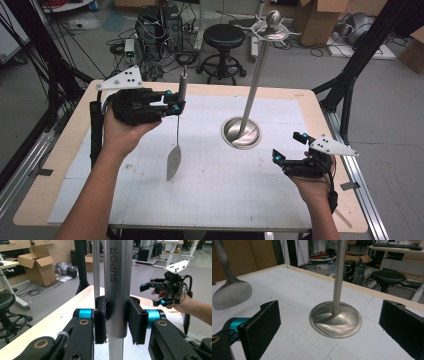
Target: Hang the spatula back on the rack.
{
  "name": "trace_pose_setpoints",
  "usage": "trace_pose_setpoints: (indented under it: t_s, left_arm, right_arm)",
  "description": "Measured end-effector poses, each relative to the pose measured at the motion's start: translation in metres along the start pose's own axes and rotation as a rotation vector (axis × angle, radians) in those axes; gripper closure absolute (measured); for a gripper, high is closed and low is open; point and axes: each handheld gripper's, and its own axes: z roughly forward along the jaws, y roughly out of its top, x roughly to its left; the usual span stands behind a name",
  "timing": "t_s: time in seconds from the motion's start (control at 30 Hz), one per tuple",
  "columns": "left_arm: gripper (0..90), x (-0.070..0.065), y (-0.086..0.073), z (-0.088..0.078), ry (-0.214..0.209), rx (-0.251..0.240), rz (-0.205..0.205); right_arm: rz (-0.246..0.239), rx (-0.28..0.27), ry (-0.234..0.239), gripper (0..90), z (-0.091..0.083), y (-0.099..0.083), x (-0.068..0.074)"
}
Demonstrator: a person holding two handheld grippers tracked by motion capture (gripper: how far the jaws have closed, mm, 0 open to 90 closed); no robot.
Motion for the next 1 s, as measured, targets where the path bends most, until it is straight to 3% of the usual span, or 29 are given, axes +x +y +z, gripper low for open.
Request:
trace_pose_setpoints:
  t_s: [0.47, 0.77, 1.0]
  left_arm:
    - [69.7, 0.008, 0.029, 0.036, -0.016, 0.017, 0.006]
    - [69.7, 0.006, 0.047, 0.068, -0.027, 0.053, 0.044]
    - [69.8, 0.002, 0.055, 0.09, 0.004, 0.07, 0.05]
  right_arm:
    - [-0.009, 0.012, 0.01, 2.5, 0.001, -0.004, 0.002]
    - [-0.004, 0.005, 0.0, 2.5, -0.005, -0.004, 0.001]
    - [-0.003, 0.009, 0.004, 2.5, -0.004, -0.006, 0.0]
